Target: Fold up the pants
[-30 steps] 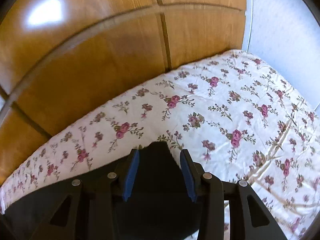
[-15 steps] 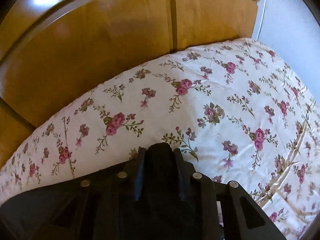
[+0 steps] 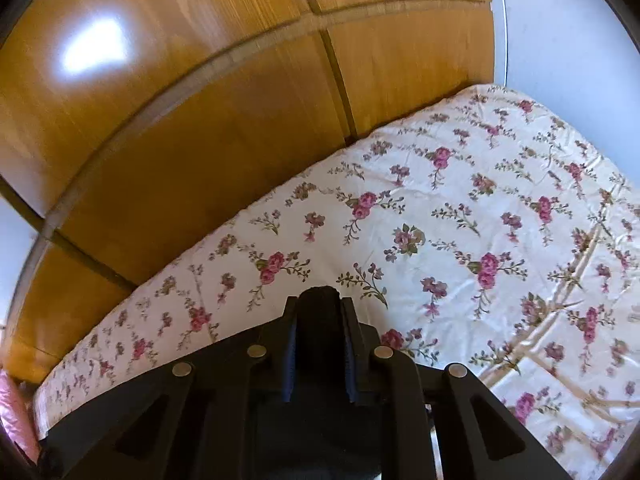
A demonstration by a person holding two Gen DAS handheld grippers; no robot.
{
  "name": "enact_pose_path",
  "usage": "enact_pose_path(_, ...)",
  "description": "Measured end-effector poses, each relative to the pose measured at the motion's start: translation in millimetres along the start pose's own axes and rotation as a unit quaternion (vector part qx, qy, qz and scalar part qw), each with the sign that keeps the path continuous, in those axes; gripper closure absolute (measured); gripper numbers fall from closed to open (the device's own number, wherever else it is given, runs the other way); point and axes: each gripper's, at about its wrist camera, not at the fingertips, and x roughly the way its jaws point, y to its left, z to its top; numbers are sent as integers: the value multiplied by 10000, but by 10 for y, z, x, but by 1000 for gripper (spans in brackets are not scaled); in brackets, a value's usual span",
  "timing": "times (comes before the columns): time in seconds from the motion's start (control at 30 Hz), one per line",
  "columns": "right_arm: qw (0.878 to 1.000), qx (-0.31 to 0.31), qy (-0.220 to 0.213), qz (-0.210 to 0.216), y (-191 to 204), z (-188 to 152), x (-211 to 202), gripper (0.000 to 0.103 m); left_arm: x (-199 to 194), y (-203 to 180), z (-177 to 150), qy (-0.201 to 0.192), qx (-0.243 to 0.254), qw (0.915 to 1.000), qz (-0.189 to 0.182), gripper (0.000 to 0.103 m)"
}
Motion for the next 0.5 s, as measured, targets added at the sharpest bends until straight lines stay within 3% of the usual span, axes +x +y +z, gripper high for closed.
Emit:
enact_pose_path(0.2,9994,202,-66,270,-23,-27,-193,84,-371,-88,177,-69,397,9991,-164,92)
enact_pose_path(0.37,9973,447,-223,541,-41,-57,-300,85,-821,124,535,-434,80,9974,-576,92)
enact_pose_path(0.5,9945,618,-352,765,-72,-80,-426,85,-1097,219,604,-553,110,9946,-873,92)
